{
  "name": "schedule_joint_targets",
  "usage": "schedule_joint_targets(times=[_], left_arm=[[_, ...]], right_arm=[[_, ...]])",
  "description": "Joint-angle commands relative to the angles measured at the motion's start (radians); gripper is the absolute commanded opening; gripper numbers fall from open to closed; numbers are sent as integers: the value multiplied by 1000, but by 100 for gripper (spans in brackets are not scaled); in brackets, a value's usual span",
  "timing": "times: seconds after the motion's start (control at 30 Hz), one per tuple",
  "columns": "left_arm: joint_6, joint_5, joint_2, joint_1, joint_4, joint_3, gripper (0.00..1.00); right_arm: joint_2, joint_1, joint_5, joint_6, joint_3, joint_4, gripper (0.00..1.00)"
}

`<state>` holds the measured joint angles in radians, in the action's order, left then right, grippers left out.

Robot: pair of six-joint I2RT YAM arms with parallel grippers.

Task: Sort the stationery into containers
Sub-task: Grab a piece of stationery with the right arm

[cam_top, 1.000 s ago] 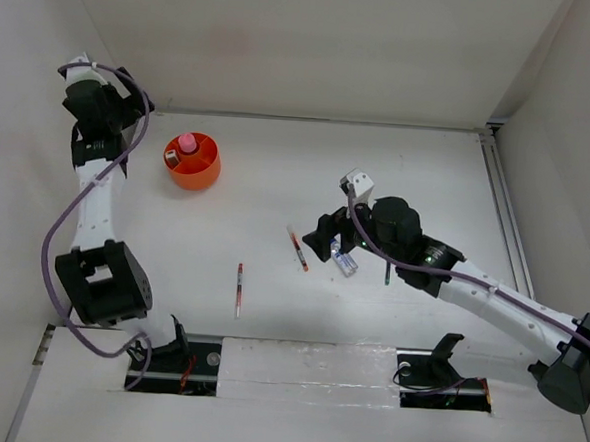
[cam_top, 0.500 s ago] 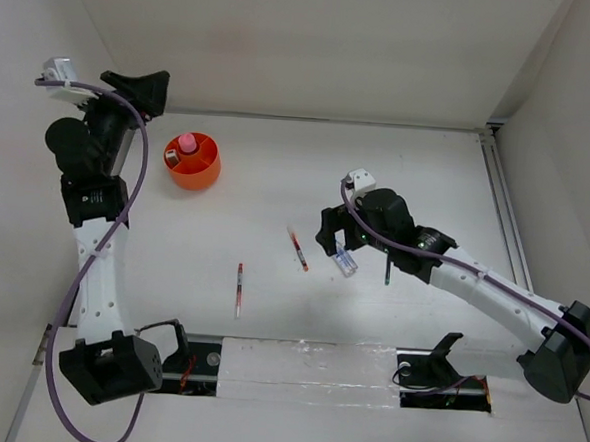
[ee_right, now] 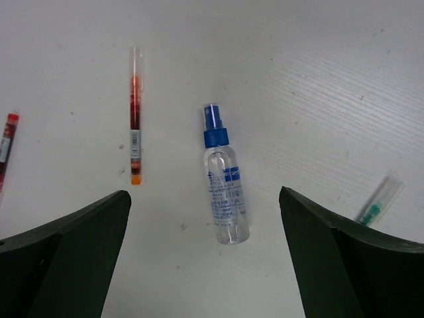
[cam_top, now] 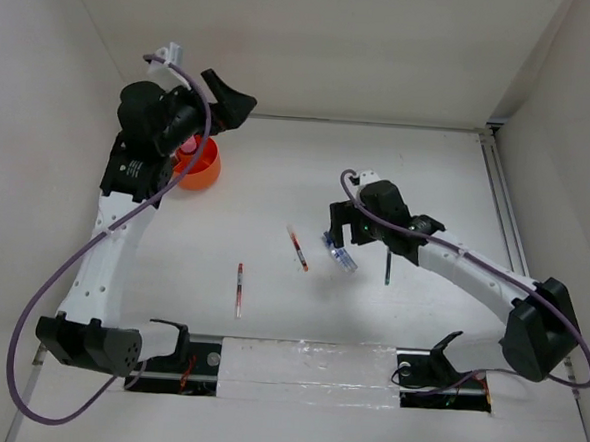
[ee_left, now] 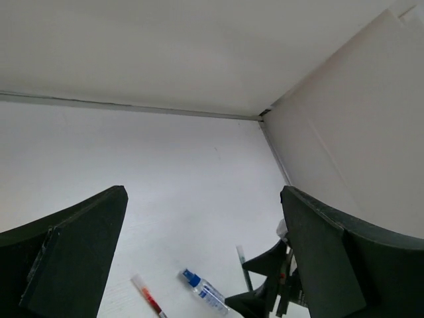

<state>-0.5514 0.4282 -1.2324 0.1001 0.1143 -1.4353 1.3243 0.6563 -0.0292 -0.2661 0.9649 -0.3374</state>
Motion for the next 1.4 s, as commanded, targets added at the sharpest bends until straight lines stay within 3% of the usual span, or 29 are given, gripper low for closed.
schedule_joint_targets(times=[0.0,0.03,0.1,0.3,0.43,1.07,1.2,1.33,1.37], left_arm=[[122,-233,-28,103,212,-95,100],[134,-271,-38,181,232,-96,100],[148,-333,-49,233,272,-106,100],[160,-335,33,233,262,44,100],[183,-408,67,233,283,113,100],[202,-427,85,233,283,133,100],[202,-418,85,233,283,133,100],[202,-417,85,233,283,133,100],[202,-417,85,233,283,133,100]], right_arm=[[61,-3,15,-7,32,-9,100],[78,-3,6,-7,41,-9,100],[131,-3,6,4,69,-18,100],[180,-3,-38,7,58,-48,96],[229,-3,-48,-13,49,-69,94],[368,63,-161,-67,31,-117,85],[391,72,-140,-76,31,-95,72],[411,72,-140,-76,31,-95,51],[411,72,-140,-76,31,-95,38]])
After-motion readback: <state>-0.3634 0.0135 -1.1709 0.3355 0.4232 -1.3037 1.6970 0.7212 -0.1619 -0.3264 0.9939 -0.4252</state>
